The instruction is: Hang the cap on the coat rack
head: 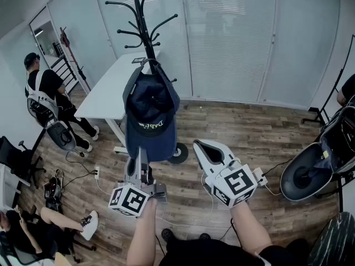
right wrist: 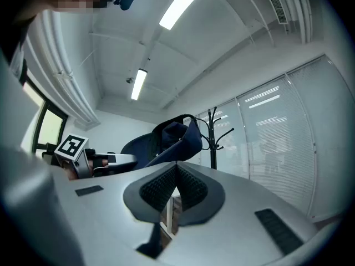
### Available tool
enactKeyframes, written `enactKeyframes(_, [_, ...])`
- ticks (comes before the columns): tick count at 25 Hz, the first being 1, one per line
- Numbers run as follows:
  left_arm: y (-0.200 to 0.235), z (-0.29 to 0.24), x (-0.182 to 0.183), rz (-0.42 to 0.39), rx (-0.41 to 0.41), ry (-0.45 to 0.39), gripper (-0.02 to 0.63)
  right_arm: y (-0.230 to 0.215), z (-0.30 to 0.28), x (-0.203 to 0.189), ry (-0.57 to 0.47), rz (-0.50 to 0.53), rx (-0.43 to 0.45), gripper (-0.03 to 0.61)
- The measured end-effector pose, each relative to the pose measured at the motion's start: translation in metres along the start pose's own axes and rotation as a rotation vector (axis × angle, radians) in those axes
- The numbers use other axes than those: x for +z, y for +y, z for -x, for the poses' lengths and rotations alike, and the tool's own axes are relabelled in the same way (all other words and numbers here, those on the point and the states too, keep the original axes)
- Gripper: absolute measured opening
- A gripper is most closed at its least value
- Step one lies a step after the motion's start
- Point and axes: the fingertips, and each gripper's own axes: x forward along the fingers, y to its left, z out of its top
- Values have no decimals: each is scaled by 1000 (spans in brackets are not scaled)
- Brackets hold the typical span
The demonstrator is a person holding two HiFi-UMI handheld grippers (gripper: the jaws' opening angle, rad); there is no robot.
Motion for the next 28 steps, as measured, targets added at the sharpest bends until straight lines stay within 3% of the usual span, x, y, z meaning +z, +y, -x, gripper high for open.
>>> enactKeyframes(10, [-15,11,-2,27,1,-12,31,-3,19,8,-26,25,-12,31])
enactKeyframes(17, [-21,21,-7,26,5,-13,31,-9,33,8,-92,-52,-52,32])
enactKeyframes(28, [18,6,1,56,-1,-14,31,-3,-5,-15,-42,-68,-30,32])
